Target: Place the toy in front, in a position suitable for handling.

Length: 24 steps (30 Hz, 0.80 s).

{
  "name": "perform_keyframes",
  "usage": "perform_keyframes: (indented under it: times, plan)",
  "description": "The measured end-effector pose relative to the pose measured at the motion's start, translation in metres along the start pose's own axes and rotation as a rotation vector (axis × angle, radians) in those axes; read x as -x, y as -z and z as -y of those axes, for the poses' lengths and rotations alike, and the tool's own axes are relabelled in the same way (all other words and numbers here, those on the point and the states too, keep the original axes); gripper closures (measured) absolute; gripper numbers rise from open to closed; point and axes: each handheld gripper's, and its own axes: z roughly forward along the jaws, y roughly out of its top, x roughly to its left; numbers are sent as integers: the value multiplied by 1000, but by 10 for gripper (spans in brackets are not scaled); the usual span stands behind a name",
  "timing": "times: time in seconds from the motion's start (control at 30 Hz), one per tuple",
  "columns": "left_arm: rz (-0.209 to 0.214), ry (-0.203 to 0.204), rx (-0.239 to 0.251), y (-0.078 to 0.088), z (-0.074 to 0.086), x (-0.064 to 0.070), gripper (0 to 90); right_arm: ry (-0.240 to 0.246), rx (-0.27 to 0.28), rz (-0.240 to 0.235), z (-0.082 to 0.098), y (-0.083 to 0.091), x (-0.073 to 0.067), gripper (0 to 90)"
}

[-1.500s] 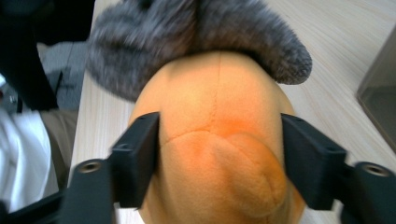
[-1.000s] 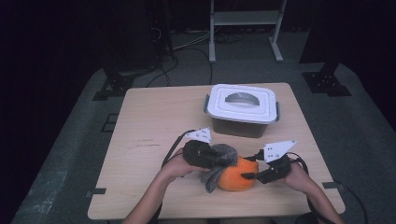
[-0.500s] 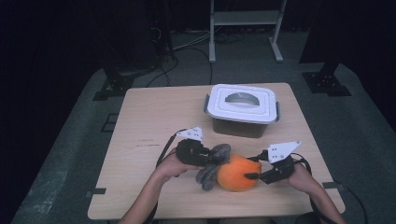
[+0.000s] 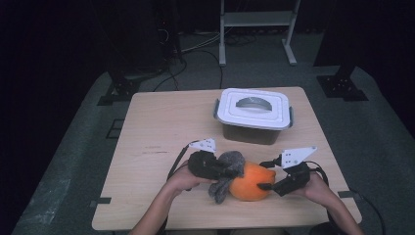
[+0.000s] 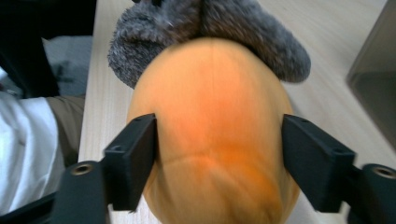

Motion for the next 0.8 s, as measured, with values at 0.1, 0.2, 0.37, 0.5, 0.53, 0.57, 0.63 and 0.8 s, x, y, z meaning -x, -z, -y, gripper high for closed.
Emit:
perform_keyframes:
  times: [0.1,0.2,0.37,0.5,0.53,0.57,0.63,0.8]
  plan:
    - [-2,-9,15,-3,-3,2,703,1,-6,9,-9,0,-2,245]
    - [2,-15,21,-4,-6,4,703,18,-22,4,-19,-4,-3,241]
    - [14,-23,26,-7,-8,5,709,37,-69,-9,-33,-17,-4,227]
    - [10,-21,26,-6,-6,5,714,35,-111,-4,-36,-26,-4,266]
    - [11,-18,28,-5,-5,4,716,29,-112,-8,-35,-26,-4,298]
    - [10,-16,30,-4,-4,4,719,22,-109,-11,-33,-26,-3,326]
    - [10,-20,29,-2,-3,3,725,3,-91,-26,-27,-24,-2,368]
    - [2,-20,29,0,1,2,731,11,-61,-32,-16,-16,-3,461]
